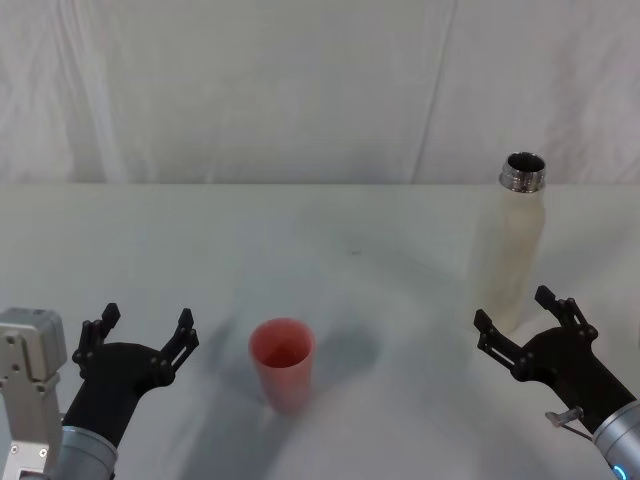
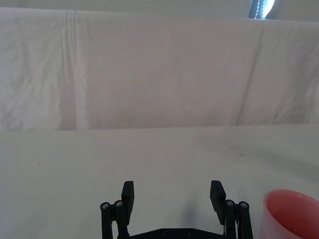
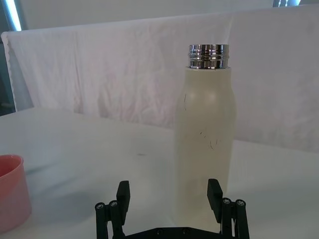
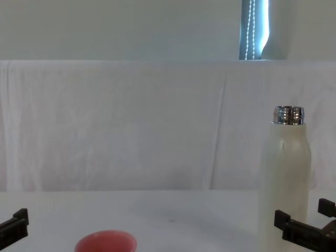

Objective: Grasp the thermos with one hand and pour water into the cup lid.

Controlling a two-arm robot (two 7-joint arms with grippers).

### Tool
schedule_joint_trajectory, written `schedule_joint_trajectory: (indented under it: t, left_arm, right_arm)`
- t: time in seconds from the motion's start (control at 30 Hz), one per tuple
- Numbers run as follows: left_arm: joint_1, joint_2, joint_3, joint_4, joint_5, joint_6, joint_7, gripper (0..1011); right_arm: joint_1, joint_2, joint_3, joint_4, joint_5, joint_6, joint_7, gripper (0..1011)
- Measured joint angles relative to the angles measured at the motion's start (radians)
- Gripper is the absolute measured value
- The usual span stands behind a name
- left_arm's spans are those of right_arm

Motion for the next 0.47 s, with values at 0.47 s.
schedule_joint_trajectory:
  t: [0.47]
  left_arm:
    - [0.000,0.000,0.000,0.000,0.000,0.000,0.000,1001]
  right_arm:
    - [0.000,0.000,0.000,0.000,0.000,0.000,0.000,1002]
